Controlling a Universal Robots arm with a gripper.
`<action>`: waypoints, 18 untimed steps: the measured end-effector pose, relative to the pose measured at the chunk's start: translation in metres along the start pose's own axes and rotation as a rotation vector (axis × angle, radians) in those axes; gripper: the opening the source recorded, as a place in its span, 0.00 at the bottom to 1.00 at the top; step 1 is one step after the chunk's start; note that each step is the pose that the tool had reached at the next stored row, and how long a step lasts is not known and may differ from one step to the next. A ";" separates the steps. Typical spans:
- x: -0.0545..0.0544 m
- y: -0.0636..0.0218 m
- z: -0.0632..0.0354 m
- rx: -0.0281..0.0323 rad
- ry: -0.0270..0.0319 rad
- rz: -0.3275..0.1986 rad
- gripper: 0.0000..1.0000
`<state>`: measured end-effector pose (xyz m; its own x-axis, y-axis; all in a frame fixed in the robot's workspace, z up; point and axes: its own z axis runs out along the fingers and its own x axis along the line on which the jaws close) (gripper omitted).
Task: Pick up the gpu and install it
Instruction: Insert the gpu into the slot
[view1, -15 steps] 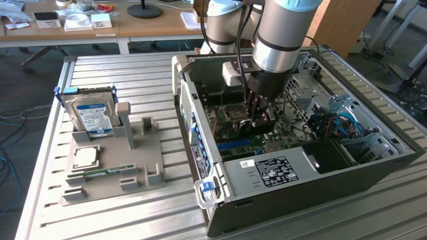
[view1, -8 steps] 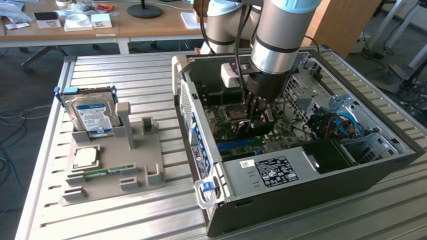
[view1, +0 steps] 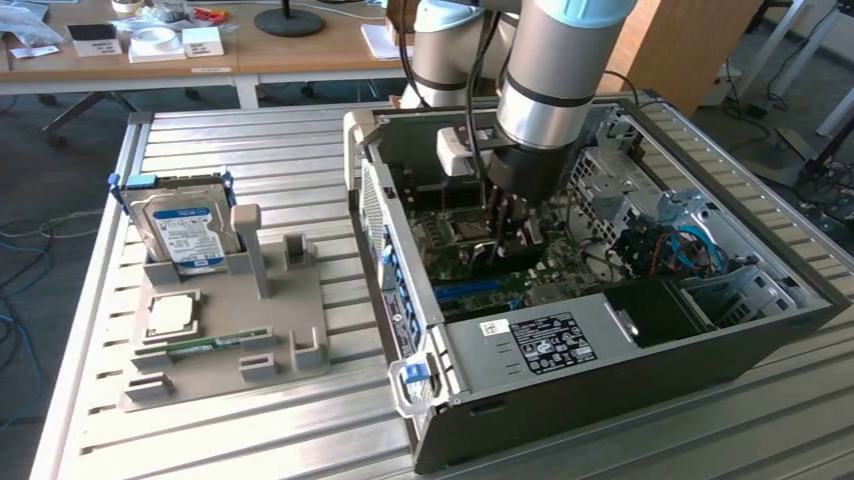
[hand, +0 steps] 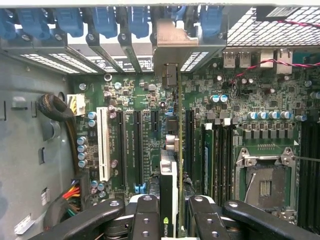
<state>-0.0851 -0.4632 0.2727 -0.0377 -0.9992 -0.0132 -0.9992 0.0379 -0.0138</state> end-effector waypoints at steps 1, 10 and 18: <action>0.000 0.0002 0.0002 0.0000 0.0002 0.000 0.27; -0.002 0.0014 0.0038 -0.0001 0.0003 0.000 0.27; -0.002 0.0038 0.0041 0.0000 0.0001 0.000 0.27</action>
<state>-0.0888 -0.4611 0.2686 -0.0377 -0.9992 -0.0130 -0.9992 0.0379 -0.0137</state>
